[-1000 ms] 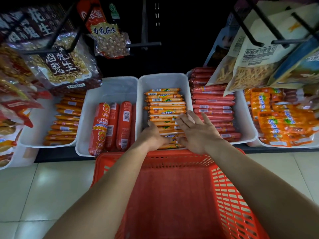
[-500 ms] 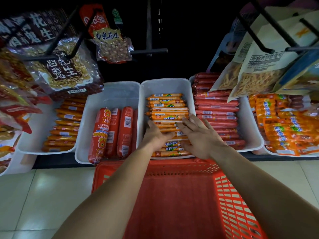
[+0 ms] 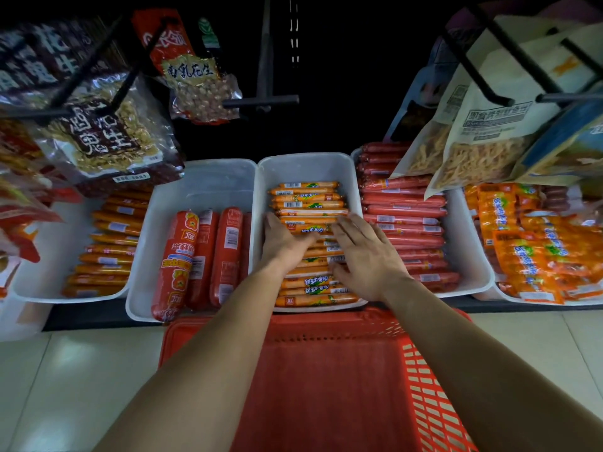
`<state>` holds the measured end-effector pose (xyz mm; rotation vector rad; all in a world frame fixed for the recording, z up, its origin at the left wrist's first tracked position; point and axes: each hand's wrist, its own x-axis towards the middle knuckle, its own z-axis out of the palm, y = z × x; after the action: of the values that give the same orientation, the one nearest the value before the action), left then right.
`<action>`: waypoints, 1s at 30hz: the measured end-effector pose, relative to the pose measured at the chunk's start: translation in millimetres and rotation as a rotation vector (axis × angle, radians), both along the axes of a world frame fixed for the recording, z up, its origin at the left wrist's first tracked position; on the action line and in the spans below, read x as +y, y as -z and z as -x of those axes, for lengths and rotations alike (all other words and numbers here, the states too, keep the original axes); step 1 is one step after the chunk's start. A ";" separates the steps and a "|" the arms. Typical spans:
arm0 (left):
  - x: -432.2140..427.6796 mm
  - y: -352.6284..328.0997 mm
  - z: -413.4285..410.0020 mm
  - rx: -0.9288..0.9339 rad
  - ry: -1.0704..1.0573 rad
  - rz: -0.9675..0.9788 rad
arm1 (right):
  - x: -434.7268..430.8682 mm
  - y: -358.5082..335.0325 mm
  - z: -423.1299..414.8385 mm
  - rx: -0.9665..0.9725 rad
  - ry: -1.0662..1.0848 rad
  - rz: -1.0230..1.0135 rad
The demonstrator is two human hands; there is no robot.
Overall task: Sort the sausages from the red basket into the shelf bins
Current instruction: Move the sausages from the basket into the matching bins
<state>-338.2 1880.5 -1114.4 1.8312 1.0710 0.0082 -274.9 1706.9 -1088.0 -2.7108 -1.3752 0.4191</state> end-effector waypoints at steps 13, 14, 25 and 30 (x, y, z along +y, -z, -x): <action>18.0 0.4 -12.2 -0.069 0.080 0.020 | 9.7 -0.9 -13.0 -0.044 -0.031 0.029; 18.0 2.9 -12.5 -0.071 0.110 0.019 | 10.9 -2.4 -15.0 -0.042 -0.031 0.036; 30.2 1.0 -34.7 -0.086 0.038 0.005 | 18.3 -0.6 -22.4 -0.060 -0.021 0.032; 36.3 6.3 -40.2 -0.121 0.052 0.060 | 17.2 1.1 -21.3 -0.048 -0.016 -0.019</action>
<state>-298.0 1916.7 -1120.8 1.7805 0.9295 0.0550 -253.6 1724.2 -1089.1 -2.7134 -1.4067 0.3417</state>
